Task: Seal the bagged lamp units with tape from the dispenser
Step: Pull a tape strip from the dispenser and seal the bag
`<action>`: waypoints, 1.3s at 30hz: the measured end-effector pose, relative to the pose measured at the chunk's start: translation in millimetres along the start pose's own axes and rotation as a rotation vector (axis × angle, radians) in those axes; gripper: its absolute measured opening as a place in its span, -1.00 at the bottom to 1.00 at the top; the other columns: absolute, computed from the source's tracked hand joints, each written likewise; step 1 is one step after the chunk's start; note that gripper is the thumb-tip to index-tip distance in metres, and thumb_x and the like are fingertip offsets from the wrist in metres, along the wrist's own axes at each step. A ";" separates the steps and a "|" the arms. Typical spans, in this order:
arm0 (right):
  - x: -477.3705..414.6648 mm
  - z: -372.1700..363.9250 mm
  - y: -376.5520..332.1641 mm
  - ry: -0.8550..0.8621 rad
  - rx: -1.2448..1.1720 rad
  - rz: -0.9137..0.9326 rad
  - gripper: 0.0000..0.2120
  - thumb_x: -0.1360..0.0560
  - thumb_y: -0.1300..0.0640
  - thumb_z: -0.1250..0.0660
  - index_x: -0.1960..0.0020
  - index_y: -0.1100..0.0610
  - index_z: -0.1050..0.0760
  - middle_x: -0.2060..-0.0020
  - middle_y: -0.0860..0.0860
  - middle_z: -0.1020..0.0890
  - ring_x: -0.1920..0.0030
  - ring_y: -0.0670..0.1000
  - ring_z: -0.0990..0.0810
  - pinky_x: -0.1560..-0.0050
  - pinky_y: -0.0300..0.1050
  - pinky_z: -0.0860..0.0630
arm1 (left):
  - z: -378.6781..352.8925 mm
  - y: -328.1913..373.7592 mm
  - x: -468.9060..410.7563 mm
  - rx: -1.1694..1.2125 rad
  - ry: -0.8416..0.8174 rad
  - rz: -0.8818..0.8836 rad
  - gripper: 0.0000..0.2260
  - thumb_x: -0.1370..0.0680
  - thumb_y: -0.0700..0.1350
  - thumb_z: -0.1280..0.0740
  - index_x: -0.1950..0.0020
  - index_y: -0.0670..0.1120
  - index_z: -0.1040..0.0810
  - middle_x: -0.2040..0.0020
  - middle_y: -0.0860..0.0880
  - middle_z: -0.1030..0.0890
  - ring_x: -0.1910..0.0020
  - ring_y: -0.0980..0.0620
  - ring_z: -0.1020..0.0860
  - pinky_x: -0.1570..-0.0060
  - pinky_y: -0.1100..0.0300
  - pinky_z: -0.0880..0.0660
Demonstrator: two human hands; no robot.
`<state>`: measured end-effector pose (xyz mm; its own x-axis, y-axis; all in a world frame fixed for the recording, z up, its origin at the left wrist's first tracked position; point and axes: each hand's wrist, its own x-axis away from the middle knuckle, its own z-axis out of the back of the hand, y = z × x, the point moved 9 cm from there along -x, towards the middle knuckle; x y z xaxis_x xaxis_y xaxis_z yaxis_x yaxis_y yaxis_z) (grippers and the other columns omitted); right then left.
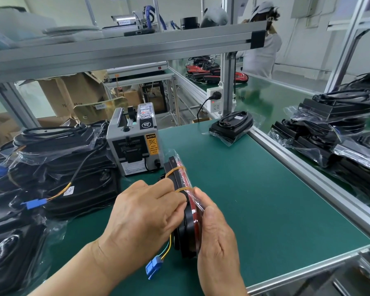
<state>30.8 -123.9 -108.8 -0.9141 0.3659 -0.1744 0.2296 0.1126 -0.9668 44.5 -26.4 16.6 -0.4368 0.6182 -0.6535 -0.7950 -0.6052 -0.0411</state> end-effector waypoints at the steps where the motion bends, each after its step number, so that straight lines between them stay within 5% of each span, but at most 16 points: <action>1: 0.1 0.2 -1.1 0.002 0.006 0.003 -0.45 -0.51 -0.35 -0.04 -0.37 -0.17 -0.49 -0.29 -0.20 -0.59 -0.36 -0.13 -0.50 -0.41 0.07 -0.41 | -0.6 -0.8 -0.7 0.003 -0.014 0.005 -0.82 -0.50 -0.15 -0.40 0.32 -0.05 -0.62 0.37 0.05 -0.47 0.50 -0.03 -0.34 0.47 0.06 -0.43; 11: 0.2 -2.6 -1.4 -0.020 -0.026 -0.019 -0.44 -0.47 -0.35 -0.06 -0.36 -0.18 -0.50 -0.29 -0.16 -0.60 -0.35 -0.09 -0.52 -0.39 0.08 -0.42 | -3.7 -3.2 -6.0 0.030 -0.111 0.018 -0.83 -0.49 -0.12 -0.38 0.29 -0.06 -0.65 0.37 0.04 -0.48 0.51 -0.06 -0.40 0.51 0.02 -0.45; 19: 0.2 -1.2 1.3 -0.023 0.002 -0.029 -0.44 -0.47 -0.38 -0.05 -0.35 -0.22 -0.50 -0.28 -0.12 -0.60 -0.35 -0.06 -0.52 -0.38 0.15 -0.43 | -4.3 15.6 7.3 -0.150 -0.176 -0.099 -0.68 -0.50 0.11 -0.24 0.21 -0.06 -0.67 0.36 0.06 -0.48 0.54 0.00 -0.33 0.53 0.12 -0.41; 30: 2.4 1.1 -4.7 0.006 0.013 -0.041 -0.42 -0.43 -0.41 -0.05 -0.33 -0.26 -0.51 -0.26 -0.12 -0.62 -0.30 0.02 -0.57 -0.31 0.29 -0.46 | -13.1 21.8 21.0 -0.183 -0.098 -0.107 -0.60 -0.52 0.07 -0.23 -0.11 -0.17 -0.69 0.30 0.01 -0.51 0.49 0.03 -0.45 0.52 0.10 -0.41; 32: 2.8 3.7 -6.7 0.016 0.017 -0.033 -0.39 -0.41 -0.42 -0.05 -0.33 -0.23 -0.51 -0.25 -0.16 -0.62 -0.29 -0.08 -0.57 -0.29 0.18 -0.50 | -15.9 21.1 24.1 -0.157 -0.096 -0.074 -0.55 -0.52 0.09 -0.21 -0.19 -0.17 -0.66 0.27 0.01 -0.52 0.46 0.04 -0.47 0.48 0.11 -0.44; 36: 3.9 8.6 -13.0 0.007 0.012 -0.036 -0.61 -0.51 -0.32 -0.20 -0.26 -0.24 -0.54 -0.18 -0.30 -0.63 -0.21 -0.28 -0.57 -0.09 -0.39 -0.51 | -23.8 19.2 27.5 -0.125 -0.102 -0.012 -0.51 -0.52 0.11 -0.17 -0.29 -0.14 -0.62 0.28 0.05 -0.52 0.45 0.07 -0.50 0.46 0.13 -0.50; 39: -4.9 10.5 -30.5 -0.130 0.021 -0.060 -0.46 -0.35 -0.24 -0.40 -0.32 -0.19 -0.52 -0.25 -0.33 -0.58 -0.29 -0.32 -0.49 -0.20 -0.38 -0.45 | -27.9 15.7 30.0 -0.135 -0.124 0.012 -0.51 -0.51 0.12 -0.16 -0.27 -0.11 -0.64 0.32 0.07 -0.50 0.48 0.09 -0.49 0.47 0.21 -0.48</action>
<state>24.8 -138.8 -80.4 -0.9619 0.2360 -0.1380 0.1678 0.1111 -0.9795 30.7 -31.3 -24.7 -0.5012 0.6628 -0.5563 -0.7296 -0.6693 -0.1402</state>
